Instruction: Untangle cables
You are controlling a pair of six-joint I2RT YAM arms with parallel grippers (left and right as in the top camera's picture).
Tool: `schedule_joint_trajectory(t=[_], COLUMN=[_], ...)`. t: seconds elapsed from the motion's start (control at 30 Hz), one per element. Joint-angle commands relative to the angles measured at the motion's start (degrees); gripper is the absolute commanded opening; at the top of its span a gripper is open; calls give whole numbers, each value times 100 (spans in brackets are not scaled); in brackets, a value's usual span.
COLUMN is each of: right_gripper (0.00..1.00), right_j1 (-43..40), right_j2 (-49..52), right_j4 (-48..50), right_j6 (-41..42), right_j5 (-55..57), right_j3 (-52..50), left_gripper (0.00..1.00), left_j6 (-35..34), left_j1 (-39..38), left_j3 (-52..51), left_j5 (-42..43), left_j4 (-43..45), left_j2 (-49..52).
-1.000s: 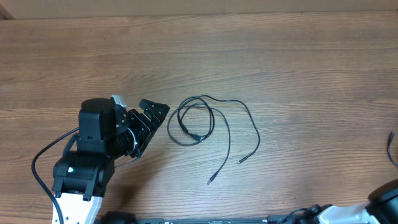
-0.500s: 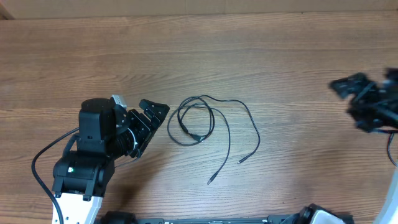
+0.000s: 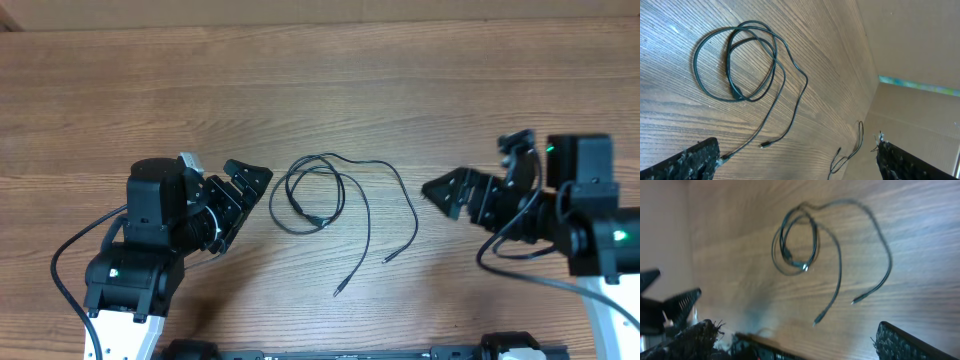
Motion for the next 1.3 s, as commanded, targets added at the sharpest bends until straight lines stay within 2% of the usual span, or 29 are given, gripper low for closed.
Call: schedule_joint_trajectory(t=[0.0, 0.57, 0.93, 1.07, 1.27], right_gripper=[100, 100, 100, 100, 100], right_j1=[306, 557, 557, 557, 557], right_j2=[-221, -1703, -1790, -1790, -1709], right_j4=[35, -103, 48, 522, 1792], right_j6=[149, 146, 361, 942, 2221], right_j5=[83, 98, 94, 94, 59], right_j3=[-256, -1176, -1700, -2151, -2957], left_gripper=[100, 100, 100, 100, 100], left_j6=[111, 111, 111, 111, 111], left_j1=[31, 31, 31, 31, 31], left_j3=[59, 59, 59, 59, 59], left_j5=[-63, -63, -63, -63, -63], left_j4=[17, 17, 17, 17, 17], left_j2=[-26, -26, -26, -26, -26])
